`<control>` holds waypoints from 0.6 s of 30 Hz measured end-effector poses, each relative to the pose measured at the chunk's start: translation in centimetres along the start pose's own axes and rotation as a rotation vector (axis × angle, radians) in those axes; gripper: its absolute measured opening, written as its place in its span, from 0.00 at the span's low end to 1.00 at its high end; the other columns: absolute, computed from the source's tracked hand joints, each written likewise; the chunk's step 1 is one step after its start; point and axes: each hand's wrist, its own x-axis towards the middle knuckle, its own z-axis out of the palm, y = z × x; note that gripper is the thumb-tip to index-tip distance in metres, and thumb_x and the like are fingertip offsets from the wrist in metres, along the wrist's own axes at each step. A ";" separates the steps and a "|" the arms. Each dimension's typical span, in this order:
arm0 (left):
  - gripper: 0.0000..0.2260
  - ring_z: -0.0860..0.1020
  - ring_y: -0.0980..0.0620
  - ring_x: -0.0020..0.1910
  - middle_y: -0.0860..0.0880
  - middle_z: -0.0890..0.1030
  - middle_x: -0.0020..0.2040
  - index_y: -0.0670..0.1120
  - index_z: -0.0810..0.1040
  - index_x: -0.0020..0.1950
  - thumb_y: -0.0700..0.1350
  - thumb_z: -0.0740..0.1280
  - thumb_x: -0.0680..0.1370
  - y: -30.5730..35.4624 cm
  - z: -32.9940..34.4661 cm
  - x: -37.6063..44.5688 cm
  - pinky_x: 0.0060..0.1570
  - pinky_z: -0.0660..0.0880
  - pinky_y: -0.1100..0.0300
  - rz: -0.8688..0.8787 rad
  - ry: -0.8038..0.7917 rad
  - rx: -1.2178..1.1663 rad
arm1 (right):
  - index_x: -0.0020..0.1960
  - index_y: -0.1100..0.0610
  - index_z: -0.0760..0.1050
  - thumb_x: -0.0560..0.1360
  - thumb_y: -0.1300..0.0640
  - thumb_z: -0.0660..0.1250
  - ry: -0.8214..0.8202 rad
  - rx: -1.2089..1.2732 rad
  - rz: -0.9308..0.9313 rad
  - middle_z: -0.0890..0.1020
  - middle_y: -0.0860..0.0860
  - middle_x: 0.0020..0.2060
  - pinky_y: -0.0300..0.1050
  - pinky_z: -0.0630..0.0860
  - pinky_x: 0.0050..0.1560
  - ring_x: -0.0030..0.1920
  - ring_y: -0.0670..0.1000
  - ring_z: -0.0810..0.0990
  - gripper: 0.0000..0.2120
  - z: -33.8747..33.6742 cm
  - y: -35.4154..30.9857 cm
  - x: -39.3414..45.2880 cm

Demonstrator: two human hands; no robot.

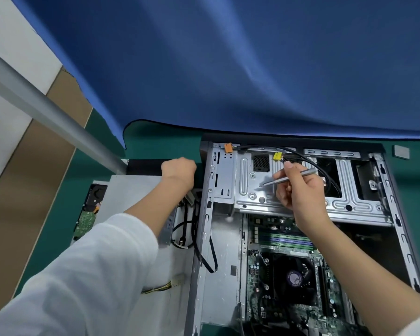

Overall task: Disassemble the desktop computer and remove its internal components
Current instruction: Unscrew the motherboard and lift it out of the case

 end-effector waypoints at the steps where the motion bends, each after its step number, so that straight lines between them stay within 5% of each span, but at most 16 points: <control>1: 0.10 0.79 0.46 0.48 0.47 0.80 0.49 0.46 0.79 0.52 0.36 0.66 0.72 -0.3 -0.2 -0.5 0.37 0.67 0.59 0.006 0.041 -0.014 | 0.36 0.59 0.74 0.81 0.56 0.58 -0.003 0.011 0.003 0.70 0.50 0.18 0.33 0.59 0.21 0.18 0.47 0.63 0.17 0.0 -0.1 0.0; 8: 0.12 0.78 0.45 0.53 0.46 0.82 0.55 0.47 0.79 0.59 0.42 0.59 0.80 -2.3 2.0 -7.2 0.51 0.75 0.54 0.200 0.205 -0.496 | 0.38 0.59 0.74 0.81 0.56 0.58 -0.026 0.050 0.053 0.70 0.49 0.19 0.32 0.59 0.21 0.19 0.46 0.66 0.15 -0.1 -0.7 -0.3; 13: 0.15 0.79 0.47 0.49 0.46 0.82 0.52 0.49 0.75 0.63 0.50 0.53 0.83 -0.5 3.6 -13.2 0.52 0.75 0.54 0.025 0.155 -1.093 | 0.40 0.56 0.74 0.80 0.56 0.59 -0.129 -0.058 0.044 0.72 0.50 0.21 0.32 0.62 0.21 0.19 0.45 0.69 0.11 -0.4 -1.7 -2.2; 18: 0.21 0.70 0.58 0.61 0.57 0.73 0.63 0.52 0.67 0.70 0.59 0.51 0.81 4.1 4.1 -18.5 0.59 0.64 0.62 -0.044 0.128 -1.379 | 0.40 0.51 0.72 0.79 0.56 0.61 -0.328 -0.166 0.043 0.74 0.52 0.24 0.35 0.65 0.22 0.22 0.49 0.69 0.09 -1.7 -0.6 -6.9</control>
